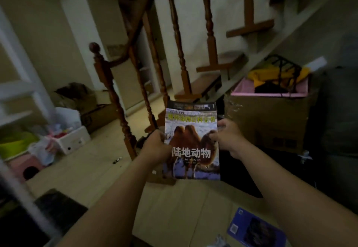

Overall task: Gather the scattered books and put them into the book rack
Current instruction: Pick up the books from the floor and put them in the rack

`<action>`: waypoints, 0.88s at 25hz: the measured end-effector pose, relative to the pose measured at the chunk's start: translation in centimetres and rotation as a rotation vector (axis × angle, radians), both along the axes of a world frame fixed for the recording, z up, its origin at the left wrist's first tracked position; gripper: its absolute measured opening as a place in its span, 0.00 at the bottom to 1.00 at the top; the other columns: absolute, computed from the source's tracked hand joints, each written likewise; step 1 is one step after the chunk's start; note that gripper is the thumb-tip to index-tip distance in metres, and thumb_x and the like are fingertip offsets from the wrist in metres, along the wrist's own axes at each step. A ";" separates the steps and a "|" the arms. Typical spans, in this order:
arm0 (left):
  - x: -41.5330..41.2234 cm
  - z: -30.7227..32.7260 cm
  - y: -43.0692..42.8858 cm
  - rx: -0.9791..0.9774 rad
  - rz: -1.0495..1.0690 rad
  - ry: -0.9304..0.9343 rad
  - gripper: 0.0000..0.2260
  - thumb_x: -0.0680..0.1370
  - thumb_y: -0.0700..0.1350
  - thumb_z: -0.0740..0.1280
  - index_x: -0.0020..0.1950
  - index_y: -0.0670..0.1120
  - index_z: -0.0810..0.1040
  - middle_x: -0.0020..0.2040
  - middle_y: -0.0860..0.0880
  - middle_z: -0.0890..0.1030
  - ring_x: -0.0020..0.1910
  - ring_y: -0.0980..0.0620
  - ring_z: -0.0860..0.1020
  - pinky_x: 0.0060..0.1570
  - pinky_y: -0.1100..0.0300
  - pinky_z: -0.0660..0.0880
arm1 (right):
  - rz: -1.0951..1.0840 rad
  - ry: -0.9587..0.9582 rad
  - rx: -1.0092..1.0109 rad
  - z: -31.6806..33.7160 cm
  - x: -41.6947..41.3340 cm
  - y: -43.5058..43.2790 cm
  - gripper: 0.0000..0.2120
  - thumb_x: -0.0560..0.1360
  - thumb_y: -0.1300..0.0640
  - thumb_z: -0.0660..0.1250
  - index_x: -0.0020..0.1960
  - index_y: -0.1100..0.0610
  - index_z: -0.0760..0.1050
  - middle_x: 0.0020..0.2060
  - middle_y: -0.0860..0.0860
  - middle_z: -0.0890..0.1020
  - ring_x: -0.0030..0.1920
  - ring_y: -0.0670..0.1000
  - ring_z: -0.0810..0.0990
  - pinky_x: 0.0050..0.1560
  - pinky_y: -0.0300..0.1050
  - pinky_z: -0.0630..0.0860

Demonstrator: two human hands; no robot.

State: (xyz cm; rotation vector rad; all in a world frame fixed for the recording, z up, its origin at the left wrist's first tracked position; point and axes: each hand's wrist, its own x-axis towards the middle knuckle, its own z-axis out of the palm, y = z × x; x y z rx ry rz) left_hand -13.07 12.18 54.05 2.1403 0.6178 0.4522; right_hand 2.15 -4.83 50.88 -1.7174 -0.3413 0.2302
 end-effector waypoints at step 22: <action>-42.9 9.6 12.2 0.470 0.515 0.225 0.07 0.78 0.46 0.68 0.42 0.49 0.73 0.42 0.48 0.77 0.39 0.52 0.73 0.41 0.56 0.71 | 0.575 -0.618 -0.273 12.0 -37.2 21.3 0.16 0.76 0.62 0.66 0.60 0.55 0.64 0.52 0.52 0.73 0.50 0.53 0.74 0.44 0.46 0.73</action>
